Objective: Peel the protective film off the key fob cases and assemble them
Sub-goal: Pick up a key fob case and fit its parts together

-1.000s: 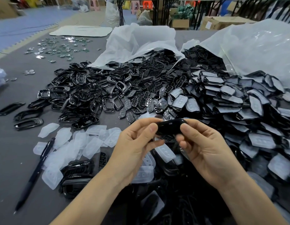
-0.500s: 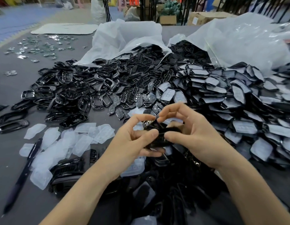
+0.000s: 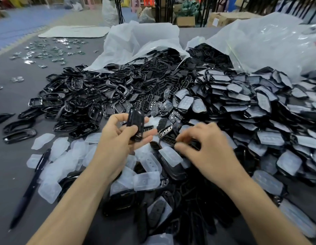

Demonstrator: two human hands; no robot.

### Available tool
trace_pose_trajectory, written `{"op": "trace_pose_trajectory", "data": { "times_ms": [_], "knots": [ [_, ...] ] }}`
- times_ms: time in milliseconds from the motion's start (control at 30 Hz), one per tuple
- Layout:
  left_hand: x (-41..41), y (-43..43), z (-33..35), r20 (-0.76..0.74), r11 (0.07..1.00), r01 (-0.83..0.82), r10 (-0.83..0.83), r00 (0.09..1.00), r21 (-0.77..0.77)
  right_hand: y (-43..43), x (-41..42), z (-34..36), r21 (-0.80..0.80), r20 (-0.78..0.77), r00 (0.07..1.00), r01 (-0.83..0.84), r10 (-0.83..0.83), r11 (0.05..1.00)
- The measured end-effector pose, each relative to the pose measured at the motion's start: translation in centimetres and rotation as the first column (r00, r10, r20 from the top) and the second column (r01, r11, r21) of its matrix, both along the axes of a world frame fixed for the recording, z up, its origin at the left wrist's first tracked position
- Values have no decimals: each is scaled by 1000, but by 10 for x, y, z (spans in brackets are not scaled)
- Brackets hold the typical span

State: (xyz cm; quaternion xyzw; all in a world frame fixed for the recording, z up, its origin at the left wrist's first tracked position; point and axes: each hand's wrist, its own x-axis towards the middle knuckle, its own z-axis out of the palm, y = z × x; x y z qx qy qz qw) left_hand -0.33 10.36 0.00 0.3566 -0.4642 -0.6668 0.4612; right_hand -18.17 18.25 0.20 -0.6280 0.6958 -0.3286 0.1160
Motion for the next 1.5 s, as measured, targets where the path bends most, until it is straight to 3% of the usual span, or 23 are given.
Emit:
{"op": "trace_pose_trajectory", "data": {
  "times_ms": [100,333,433,533,600,733,933,1300,1500],
  "knots": [
    [-2,1,0,-73,997,15,-9,997,74,1,12,-8,225,-116,987,-79,107,971],
    [-6,6,-5,-78,995,85,-80,994,62,4,18,-8,176,-21,992,-117,122,978],
    [-11,9,-10,-53,991,124,-122,991,57,4,18,-3,16,204,977,-60,55,998],
    [-16,14,-13,-24,975,220,-219,975,33,3,10,2,-187,462,885,165,-62,968],
    [-18,18,-14,-36,961,274,-273,961,22,3,6,2,-216,550,831,235,-80,948],
    [-19,20,-14,-98,953,301,-299,949,6,1,6,1,-136,732,679,217,-49,967],
    [-18,18,-16,-61,961,275,-276,959,-18,1,3,-2,-139,762,647,178,-9,974],
    [-17,18,-18,-49,956,294,-294,955,-7,2,6,4,-125,877,481,211,8,969],
    [-20,20,-17,-4,956,291,-291,957,-35,3,7,6,-97,865,502,175,-4,980]
  ]
}}
